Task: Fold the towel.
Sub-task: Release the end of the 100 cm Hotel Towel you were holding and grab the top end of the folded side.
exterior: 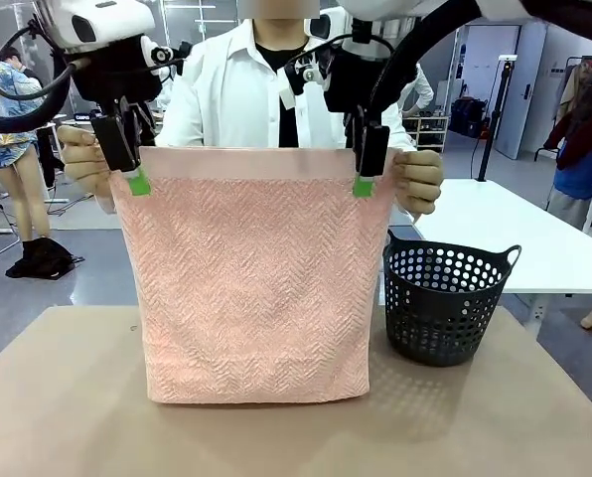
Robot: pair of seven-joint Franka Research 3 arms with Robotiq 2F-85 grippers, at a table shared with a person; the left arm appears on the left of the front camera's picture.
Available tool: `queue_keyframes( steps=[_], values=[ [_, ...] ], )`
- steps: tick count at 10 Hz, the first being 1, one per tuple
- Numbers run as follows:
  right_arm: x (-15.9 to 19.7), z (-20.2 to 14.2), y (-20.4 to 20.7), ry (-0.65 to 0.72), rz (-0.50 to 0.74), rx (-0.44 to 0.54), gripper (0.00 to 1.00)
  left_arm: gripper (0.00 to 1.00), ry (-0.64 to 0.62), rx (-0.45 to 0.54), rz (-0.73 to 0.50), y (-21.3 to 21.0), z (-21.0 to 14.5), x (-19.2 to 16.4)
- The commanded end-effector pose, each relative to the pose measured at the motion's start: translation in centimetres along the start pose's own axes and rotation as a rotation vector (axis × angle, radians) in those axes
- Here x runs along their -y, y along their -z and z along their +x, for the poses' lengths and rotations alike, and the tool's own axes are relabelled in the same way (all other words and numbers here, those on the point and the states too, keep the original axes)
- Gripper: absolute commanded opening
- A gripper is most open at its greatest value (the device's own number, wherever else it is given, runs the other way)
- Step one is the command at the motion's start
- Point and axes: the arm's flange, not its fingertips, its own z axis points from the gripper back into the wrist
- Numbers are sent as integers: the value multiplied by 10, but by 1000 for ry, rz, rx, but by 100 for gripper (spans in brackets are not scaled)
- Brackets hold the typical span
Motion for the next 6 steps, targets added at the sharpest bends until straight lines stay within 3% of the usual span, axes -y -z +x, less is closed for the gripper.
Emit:
queue_keyframes(
  steps=[1,2,3,4,6],
  values=[
    [3,4,0,20,49,31,92,43,-31,-24,-29,10,-4,2],
    [3,4,0,21,45,32,40,19,-27,-22,-29,11,-4,2],
    [4,5,0,27,46,34,32,37,-26,-21,-31,11,-7,3],
    [4,5,0,30,48,30,0,0,-24,-19,-31,10,-8,3],
    [4,5,0,34,60,33,0,0,-29,-40,-37,9,-8,2]
  ],
)
